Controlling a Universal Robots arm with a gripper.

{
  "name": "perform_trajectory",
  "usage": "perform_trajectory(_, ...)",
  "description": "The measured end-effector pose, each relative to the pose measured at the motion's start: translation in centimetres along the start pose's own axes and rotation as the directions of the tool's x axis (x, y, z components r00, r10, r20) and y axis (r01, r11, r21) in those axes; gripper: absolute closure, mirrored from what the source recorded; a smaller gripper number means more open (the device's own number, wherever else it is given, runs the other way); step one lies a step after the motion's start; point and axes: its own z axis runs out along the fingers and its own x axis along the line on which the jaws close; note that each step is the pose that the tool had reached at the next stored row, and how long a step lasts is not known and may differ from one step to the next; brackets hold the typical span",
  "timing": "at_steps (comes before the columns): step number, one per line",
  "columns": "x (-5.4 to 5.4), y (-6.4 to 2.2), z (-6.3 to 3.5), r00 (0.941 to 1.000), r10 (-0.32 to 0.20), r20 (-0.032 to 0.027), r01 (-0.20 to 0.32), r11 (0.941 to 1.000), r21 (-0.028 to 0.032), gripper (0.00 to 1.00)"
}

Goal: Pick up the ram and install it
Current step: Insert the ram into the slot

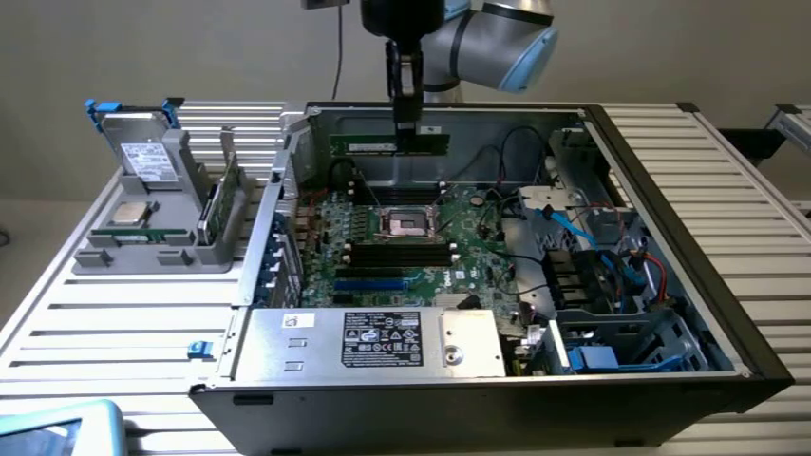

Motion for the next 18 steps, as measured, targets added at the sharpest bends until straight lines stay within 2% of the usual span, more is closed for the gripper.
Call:
perform_trajectory(8,0.0,-0.51,1.19,0.9999,0.011,-0.0017,-0.011,0.9999,-0.0004,0.86)
perform_trajectory(14,0.1,-0.65,1.48,0.9998,0.017,-0.0114,-0.017,0.9999,-0.0006,0.86)
perform_trajectory(18,0.1,-1.02,2.12,0.9997,0.023,-0.0123,-0.023,0.9997,-0.0006,0.86)
